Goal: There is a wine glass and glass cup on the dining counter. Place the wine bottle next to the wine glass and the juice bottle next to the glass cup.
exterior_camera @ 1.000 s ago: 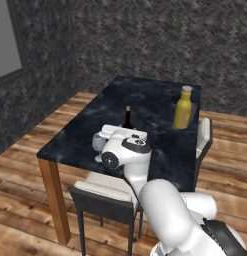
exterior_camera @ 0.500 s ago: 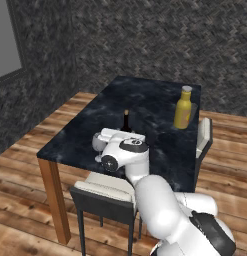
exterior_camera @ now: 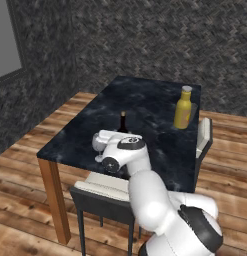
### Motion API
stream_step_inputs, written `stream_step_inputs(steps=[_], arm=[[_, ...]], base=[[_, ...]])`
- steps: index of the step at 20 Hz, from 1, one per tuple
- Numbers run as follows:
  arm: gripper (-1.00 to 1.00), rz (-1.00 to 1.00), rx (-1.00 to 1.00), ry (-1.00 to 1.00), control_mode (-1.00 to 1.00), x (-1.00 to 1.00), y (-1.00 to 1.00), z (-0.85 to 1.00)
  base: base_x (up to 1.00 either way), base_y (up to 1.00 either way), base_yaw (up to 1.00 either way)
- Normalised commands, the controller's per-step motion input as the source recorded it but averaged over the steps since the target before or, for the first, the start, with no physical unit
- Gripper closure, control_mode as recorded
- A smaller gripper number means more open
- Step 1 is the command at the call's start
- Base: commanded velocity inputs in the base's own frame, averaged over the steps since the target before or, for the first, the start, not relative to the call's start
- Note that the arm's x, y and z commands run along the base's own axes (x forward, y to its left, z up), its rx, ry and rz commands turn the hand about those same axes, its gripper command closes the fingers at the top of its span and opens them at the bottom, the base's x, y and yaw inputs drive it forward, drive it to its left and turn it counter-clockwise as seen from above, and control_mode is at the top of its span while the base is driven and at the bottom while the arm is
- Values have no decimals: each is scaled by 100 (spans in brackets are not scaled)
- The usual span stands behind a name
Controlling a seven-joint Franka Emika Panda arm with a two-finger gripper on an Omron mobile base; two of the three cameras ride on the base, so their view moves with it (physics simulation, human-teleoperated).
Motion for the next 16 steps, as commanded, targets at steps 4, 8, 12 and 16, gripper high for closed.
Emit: stream_step_inputs(steps=[4, 8, 12, 16], arm=[[100, 9, 0, -4, -100, 15, 3, -13], [100, 9, 0, -2, -100, 8, 4, -18], [100, 9, 0, -3, -100, 0, 2, -21], [100, 8, 0, -2, -100, 2, 0, -20]], base=[[0, 0, 0], [0, 0, 0], [0, 0, 0], [0, 0, 0]])
